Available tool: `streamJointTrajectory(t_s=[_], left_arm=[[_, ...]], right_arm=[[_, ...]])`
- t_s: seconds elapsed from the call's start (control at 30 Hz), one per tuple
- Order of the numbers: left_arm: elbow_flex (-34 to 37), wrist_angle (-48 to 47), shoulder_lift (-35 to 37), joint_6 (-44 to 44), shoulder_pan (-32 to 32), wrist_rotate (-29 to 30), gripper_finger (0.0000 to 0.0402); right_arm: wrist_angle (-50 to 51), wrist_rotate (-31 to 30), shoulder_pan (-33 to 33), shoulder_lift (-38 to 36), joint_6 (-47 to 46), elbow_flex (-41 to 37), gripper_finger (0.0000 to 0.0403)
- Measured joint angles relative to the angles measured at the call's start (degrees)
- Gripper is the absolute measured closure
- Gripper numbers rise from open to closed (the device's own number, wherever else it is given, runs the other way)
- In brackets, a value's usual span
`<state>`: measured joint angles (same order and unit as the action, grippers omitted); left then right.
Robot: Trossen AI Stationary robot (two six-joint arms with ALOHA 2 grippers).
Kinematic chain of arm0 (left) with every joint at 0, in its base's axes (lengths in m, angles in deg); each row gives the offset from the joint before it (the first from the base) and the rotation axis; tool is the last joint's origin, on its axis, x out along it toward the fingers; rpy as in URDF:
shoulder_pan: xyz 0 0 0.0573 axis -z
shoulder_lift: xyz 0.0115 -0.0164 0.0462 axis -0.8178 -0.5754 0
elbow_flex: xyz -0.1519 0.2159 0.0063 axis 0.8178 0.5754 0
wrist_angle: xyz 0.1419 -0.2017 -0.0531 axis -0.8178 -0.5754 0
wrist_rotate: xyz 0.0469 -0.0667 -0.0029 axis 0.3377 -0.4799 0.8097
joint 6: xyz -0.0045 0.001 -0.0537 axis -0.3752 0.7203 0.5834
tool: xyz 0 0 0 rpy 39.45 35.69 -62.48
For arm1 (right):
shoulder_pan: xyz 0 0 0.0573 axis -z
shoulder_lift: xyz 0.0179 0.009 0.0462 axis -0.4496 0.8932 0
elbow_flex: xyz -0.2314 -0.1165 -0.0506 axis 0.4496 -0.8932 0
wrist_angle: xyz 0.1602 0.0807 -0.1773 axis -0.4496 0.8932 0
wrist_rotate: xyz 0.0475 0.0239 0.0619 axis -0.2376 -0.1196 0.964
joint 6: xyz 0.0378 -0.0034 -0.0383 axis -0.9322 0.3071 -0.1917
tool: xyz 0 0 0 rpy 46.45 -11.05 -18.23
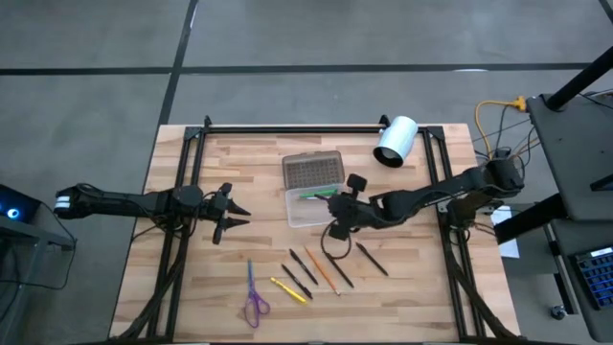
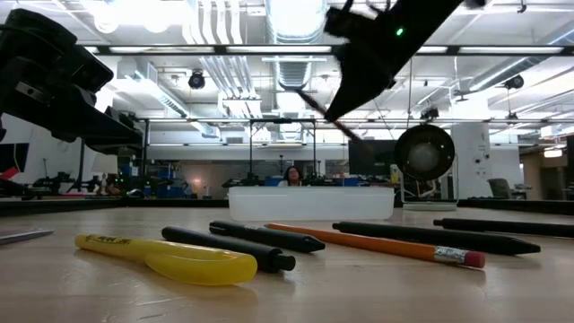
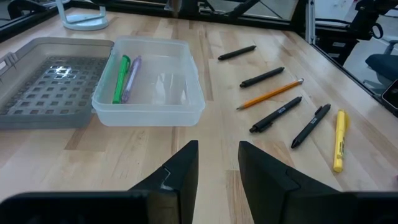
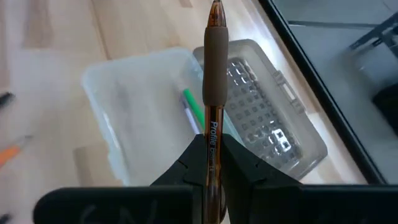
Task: Pick & place school supplies into a supply box
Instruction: Put the brown pen into the transparent supply box
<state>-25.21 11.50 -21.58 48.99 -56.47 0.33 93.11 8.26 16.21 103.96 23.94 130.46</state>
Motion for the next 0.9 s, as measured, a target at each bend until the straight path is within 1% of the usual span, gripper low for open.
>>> streamJointTrajectory(t_s=[0.17, 0.3, 0.47, 0.67, 0.9], left_arm=[[0.0, 0.0, 0.0, 0.0, 0.0, 0.0, 0.0302], [0.0, 0.0, 0.0, 0.0, 0.0, 0.0, 0.0302], [0.0, 0.0, 0.1, 0.0, 0.0, 0.0, 0.0302], [0.0, 0.0, 0.1, 0.0, 0.0, 0.0, 0.0302], [0.0, 0.0, 0.1, 0.0, 0.0, 0.0, 0.0302]], right_arm=[[-1.1, 0.0, 0.7, 5.5, 6.8, 2.5, 0.0385], [-1.3, 0.0, 0.8, 7.5, 10.0, 4.8, 0.0385], [-1.2, 0.0, 0.8, 9.5, 12.5, 6.3, 0.0385], [-1.1, 0.0, 1.1, 12.4, 15.5, 6.2, 0.0385], [-1.1, 0.1, 2.4, 14.1, 15.5, 6.2, 0.0385]])
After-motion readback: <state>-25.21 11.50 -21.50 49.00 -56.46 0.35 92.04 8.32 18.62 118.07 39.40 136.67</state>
